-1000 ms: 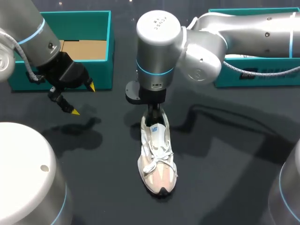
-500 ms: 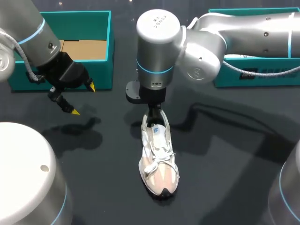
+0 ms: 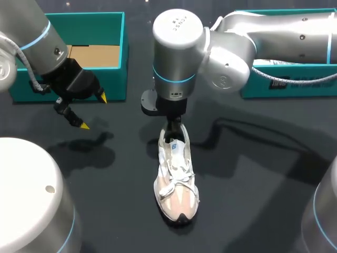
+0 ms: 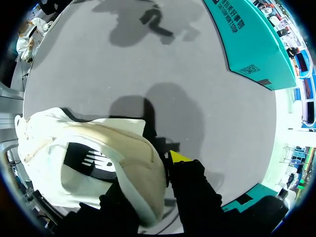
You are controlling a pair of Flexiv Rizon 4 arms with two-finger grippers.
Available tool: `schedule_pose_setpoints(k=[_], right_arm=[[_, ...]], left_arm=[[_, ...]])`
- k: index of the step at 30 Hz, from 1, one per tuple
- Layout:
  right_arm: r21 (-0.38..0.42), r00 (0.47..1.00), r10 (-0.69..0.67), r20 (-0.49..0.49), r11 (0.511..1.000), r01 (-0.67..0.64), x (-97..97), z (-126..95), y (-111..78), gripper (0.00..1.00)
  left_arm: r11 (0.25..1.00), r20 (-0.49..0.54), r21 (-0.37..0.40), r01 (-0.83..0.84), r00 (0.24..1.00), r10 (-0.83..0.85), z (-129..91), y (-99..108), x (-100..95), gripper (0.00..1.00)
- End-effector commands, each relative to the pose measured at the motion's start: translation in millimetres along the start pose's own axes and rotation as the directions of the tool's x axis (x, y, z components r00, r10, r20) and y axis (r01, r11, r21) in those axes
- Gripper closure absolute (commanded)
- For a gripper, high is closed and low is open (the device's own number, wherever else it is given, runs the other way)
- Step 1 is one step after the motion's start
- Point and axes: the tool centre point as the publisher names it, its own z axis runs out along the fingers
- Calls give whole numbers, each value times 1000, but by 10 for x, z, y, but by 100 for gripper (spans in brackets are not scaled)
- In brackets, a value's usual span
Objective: Take the shoe out of the shoebox, open the shoe tongue, remove and reinsert the insole, then place the shoe into the shoebox
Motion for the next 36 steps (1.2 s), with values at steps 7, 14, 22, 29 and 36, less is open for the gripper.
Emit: schedule_pose_setpoints(k=[7,14,22,29,36], right_arm=[[15,1000,14,-6,1000,-14,-23,-510,-198,100],[-1,999,36,-16,999,-36,-65,-686,-320,100],[-21,999,37,-12,999,-37,-214,-868,-357,100],[-13,999,41,0,999,-41,-357,-1003,-427,100],[-13,999,41,0,999,-41,-357,-1003,-427,100]], left_arm=[[1000,1,-2,-1,1000,1,-6,-1,12,0],[1000,1,-2,-1,1000,1,-6,-1,12,0],[1000,1,-2,-1,1000,1,-6,-1,12,0],[1000,1,-2,-1,1000,1,-6,-1,12,0],[1000,1,-2,-1,1000,1,-6,-1,12,0]])
